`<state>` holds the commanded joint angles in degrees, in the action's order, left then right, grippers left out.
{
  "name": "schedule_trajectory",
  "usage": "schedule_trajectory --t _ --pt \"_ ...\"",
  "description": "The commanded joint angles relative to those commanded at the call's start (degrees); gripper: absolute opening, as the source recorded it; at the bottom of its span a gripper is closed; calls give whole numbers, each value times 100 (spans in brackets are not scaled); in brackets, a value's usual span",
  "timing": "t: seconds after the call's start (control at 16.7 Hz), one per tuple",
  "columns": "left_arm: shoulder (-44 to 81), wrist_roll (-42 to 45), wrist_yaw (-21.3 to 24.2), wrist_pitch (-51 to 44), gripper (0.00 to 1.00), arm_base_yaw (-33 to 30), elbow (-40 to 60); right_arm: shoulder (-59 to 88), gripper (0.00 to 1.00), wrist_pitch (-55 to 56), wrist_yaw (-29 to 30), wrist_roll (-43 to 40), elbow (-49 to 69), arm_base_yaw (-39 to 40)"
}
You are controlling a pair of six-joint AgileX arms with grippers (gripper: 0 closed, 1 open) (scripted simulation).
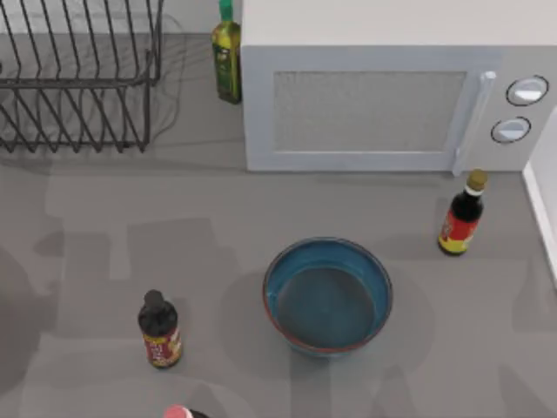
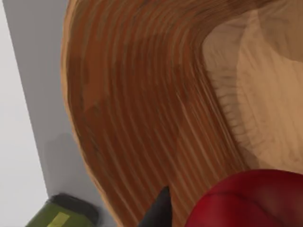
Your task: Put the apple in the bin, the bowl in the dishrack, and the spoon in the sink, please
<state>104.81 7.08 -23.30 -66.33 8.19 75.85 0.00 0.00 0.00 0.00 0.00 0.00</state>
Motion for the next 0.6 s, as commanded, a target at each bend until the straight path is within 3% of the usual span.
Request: schedule_trajectory --t 0.3,0.6 --pt "0 0 0 0 98 0 0 0 100 0 0 0 0 0" --pt "0 0 0 0 100 0 0 0 100 0 0 0 0 0"
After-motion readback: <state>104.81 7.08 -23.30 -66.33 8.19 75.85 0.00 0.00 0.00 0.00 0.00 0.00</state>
